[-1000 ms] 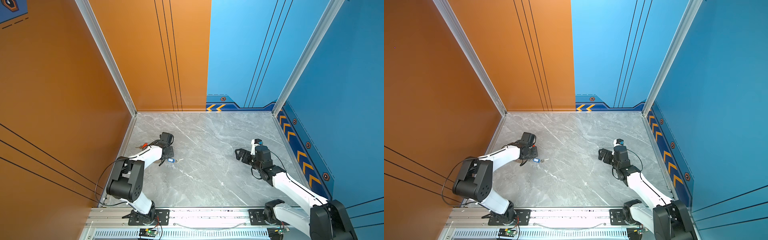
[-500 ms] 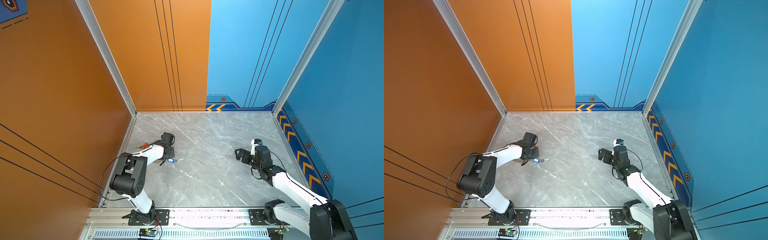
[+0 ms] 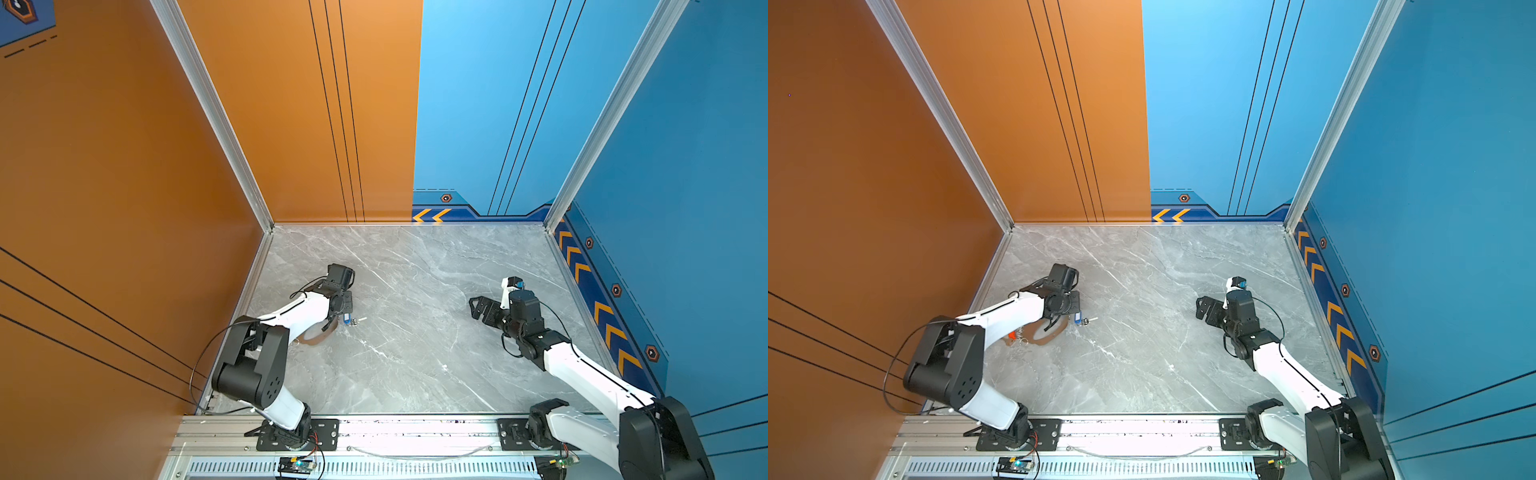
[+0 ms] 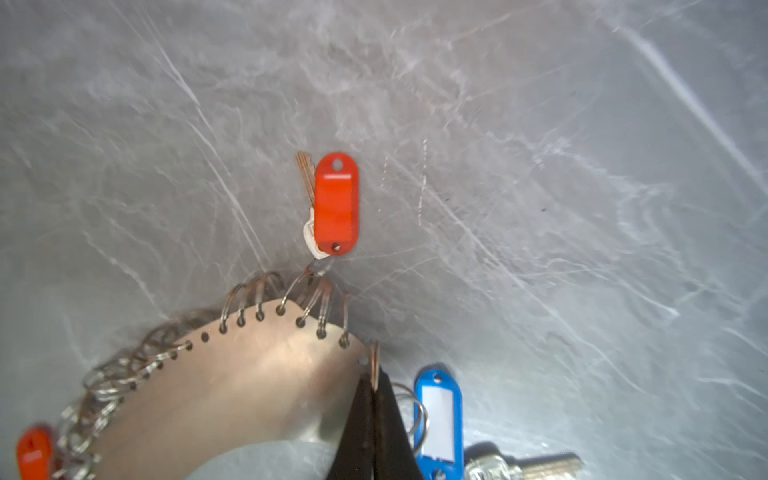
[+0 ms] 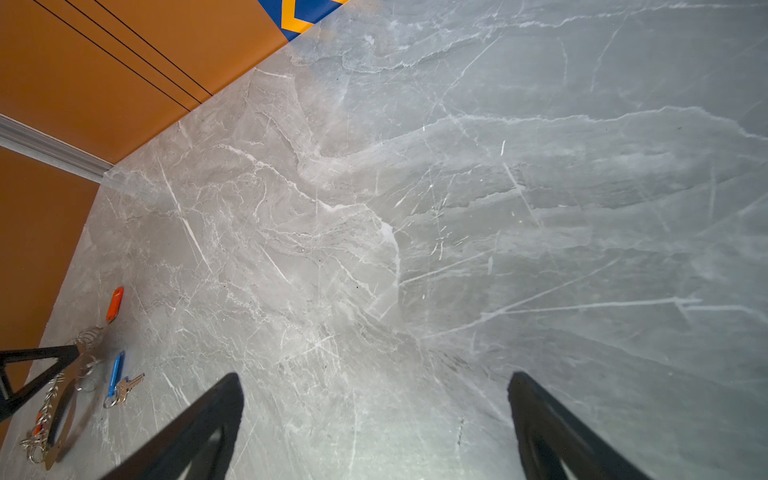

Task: Put the keys on the keyring
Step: 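Lift the ring plate with the left gripper while the right gripper reaches to grasp it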

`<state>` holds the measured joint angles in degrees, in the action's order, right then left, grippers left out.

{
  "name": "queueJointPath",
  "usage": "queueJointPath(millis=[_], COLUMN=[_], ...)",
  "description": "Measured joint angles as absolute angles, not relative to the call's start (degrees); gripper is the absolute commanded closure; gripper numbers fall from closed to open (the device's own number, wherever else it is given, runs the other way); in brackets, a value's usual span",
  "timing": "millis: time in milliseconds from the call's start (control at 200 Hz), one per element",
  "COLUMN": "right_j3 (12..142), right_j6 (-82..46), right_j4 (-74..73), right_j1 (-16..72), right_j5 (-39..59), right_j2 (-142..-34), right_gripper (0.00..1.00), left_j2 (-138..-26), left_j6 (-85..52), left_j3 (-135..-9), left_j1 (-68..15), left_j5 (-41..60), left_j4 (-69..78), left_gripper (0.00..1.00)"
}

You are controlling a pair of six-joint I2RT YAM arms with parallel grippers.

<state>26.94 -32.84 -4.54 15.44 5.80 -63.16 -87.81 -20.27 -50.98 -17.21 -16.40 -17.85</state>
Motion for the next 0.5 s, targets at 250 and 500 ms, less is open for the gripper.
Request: queueJointPath(millis=[250, 500], right_j3=[28.10, 35.90], right_j6=[-32.36, -25.63], right_j4=[-5.56, -5.63], right_j1=[19.22, 28.12], right_j5=[8.27, 10.61], right_j2=[-64.40, -59.96], right_gripper=[0.05, 0.05], left_j2=[-73.73, -63.48], left_j6=[-15.49, -9.69], left_j3=[-51.13, -61.84], left_j1=[-23.59, -32.25], left_j5=[-21.32, -23.94], left_j4=[-18.63, -22.59], left_gripper=[1.00, 1.00])
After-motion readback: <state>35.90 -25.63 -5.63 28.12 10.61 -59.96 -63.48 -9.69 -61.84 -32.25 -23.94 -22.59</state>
